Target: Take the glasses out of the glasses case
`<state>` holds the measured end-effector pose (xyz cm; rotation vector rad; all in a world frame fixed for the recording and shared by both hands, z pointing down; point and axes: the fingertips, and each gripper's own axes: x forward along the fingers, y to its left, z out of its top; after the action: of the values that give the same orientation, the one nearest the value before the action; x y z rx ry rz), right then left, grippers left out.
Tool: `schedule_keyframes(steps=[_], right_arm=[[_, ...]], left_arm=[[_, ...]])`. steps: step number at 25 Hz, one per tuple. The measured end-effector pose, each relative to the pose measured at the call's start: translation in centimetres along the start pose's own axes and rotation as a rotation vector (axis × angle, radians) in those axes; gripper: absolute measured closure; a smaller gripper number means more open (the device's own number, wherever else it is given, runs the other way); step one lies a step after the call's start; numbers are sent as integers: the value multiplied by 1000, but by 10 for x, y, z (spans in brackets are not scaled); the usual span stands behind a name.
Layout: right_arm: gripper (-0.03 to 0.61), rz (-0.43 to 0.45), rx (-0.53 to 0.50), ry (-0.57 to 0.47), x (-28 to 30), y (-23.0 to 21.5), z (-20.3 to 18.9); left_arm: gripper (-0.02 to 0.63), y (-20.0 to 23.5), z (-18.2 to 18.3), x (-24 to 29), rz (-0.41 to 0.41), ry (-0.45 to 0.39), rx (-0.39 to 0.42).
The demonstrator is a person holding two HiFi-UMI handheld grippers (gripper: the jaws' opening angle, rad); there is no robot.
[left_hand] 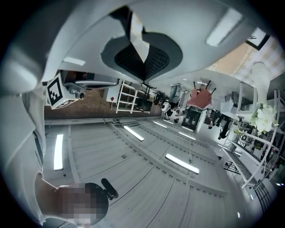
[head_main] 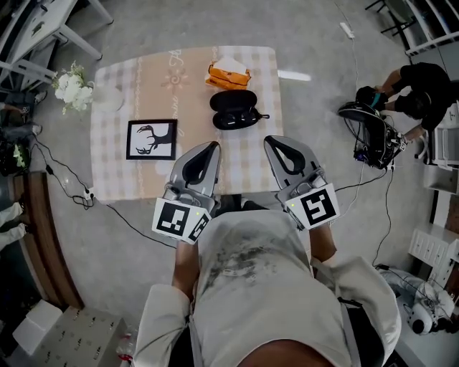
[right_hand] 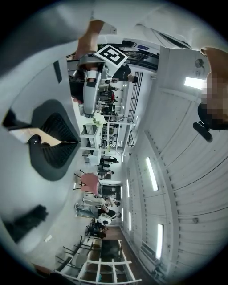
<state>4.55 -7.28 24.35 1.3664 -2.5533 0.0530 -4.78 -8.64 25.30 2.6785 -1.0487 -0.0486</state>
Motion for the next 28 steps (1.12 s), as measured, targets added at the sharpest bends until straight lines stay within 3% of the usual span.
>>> schedule_keyframes(steps=[12,16,28], right_arm=[[560,-51,-1,84,15,-9,-10],[560,-47,-16,70,17,-13,-11],[560,37,-4,63,30,-28,-29]], left_arm=[[606,14,-9,19,-56,19,-44],[606,12,-15,24,-63,37,-49],[606,14,-30,37,22,61,-46]])
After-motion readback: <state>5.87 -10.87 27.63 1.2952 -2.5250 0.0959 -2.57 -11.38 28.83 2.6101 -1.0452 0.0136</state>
